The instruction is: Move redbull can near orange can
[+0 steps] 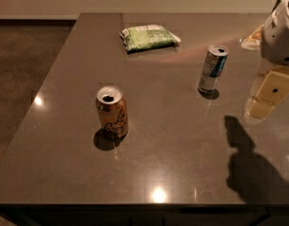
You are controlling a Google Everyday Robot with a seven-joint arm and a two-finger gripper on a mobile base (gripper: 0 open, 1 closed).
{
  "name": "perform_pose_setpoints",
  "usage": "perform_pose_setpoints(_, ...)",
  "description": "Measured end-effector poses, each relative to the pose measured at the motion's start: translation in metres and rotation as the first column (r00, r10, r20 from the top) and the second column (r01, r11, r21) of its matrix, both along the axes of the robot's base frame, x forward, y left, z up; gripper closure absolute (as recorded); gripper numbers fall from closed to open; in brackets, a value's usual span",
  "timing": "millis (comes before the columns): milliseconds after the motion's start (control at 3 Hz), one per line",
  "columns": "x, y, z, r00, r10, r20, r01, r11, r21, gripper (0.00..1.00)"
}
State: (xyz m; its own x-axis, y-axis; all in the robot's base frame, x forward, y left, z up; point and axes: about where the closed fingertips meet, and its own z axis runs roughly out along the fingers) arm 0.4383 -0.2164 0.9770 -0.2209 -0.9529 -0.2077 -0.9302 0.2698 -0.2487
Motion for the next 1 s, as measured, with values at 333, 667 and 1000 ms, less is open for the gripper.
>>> perform_pose_setpoints(333, 0.004, 0.003, 0.001, 1.0000, 0.003, 0.007, -0.003, 1.000, 0.007, 0.00)
perform_pose_setpoints(667, 0.020, 0.010, 0.003, 0.9996, -0.013, 0.023, 0.012, 0.999, 0.040, 0.00)
perform_pose_setpoints(1000, 0.044, 0.015, 0.004, 0.9987, -0.040, 0.030, 0.037, 0.995, 0.090, 0.00)
